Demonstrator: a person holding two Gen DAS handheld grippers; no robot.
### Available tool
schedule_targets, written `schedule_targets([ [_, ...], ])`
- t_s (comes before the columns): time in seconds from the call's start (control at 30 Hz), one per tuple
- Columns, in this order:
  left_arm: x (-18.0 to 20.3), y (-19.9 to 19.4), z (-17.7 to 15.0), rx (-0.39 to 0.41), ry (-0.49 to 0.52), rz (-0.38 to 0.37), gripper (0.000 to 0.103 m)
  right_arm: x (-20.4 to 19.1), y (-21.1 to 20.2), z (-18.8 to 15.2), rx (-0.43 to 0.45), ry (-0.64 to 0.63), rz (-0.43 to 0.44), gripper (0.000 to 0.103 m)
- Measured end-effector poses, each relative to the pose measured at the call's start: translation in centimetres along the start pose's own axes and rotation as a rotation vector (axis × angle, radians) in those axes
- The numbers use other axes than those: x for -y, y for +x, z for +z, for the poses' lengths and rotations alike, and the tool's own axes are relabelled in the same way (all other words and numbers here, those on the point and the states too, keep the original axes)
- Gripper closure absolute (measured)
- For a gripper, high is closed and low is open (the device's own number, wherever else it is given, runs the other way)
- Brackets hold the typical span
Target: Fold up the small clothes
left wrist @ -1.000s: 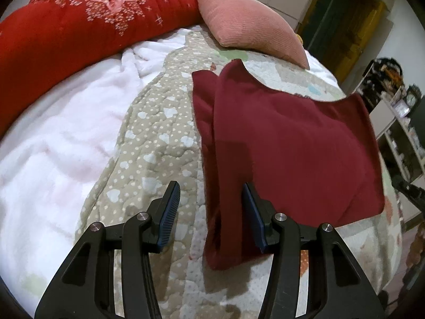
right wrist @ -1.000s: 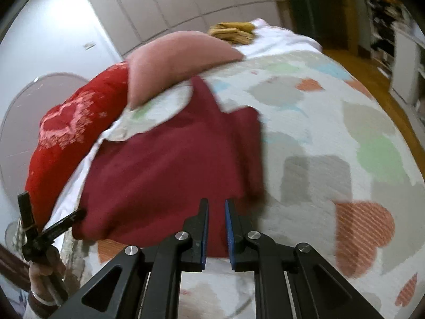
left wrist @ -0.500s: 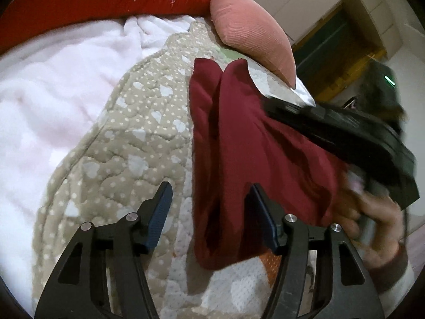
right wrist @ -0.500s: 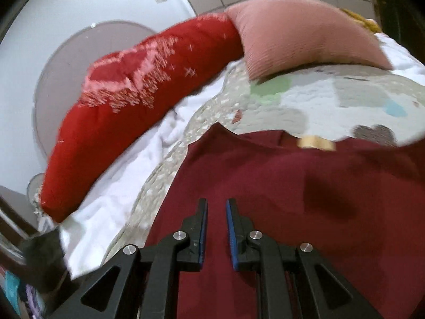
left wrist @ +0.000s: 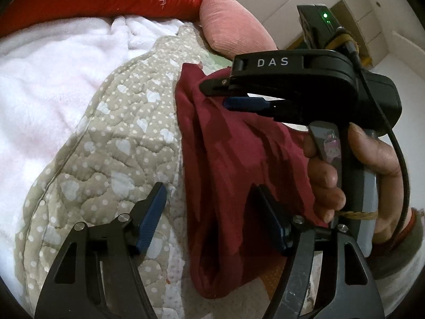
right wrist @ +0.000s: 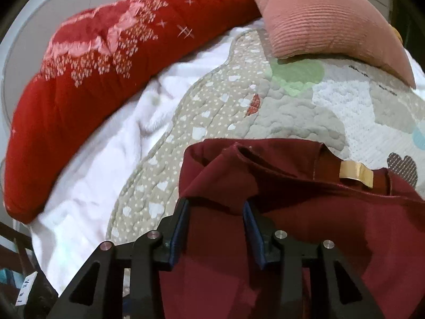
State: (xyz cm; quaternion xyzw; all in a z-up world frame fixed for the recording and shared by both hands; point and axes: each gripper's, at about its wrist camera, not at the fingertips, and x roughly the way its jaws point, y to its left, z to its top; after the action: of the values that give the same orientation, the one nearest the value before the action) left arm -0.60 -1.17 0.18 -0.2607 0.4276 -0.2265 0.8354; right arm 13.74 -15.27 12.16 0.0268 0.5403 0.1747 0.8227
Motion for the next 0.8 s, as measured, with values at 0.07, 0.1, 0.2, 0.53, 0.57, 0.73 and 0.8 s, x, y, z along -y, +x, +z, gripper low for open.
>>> schedule_targets([
  [0.07,-0.4,0.1,0.2,0.001,-0.014,-0.017,0.033,-0.7,-0.1,0.0,-0.007,-0.035,-0.026,0.062],
  [0.1,-0.6,0.0,0.2,0.002,-0.016,-0.023,0.033,-1.0,-0.1,0.0,-0.013,-0.054,-0.044,0.062],
  [0.2,-0.6,-0.1,0.1,0.008,-0.012,-0.028,0.033,-1.7,-0.8,-0.2,-0.014,-0.096,-0.051,0.061],
  [0.53,-0.4,-0.3,-0.4,0.012,-0.003,-0.023,0.033,-4.6,3.1,-1.5,-0.078,-0.235,-0.230,0.029],
  [0.57,-0.4,-0.3,-0.5,0.013,-0.004,-0.024,0.033,-4.8,3.4,-1.6,-0.063,-0.256,-0.260,0.029],
  [0.73,0.1,-0.3,-0.6,0.016,0.015,-0.010,0.028,-2.7,1.2,-1.7,0.009,-0.229,-0.195,0.073],
  [0.8,1.1,0.0,-0.6,0.008,0.051,0.019,0.023,-1.0,-0.7,-1.8,0.041,-0.174,-0.112,0.080],
])
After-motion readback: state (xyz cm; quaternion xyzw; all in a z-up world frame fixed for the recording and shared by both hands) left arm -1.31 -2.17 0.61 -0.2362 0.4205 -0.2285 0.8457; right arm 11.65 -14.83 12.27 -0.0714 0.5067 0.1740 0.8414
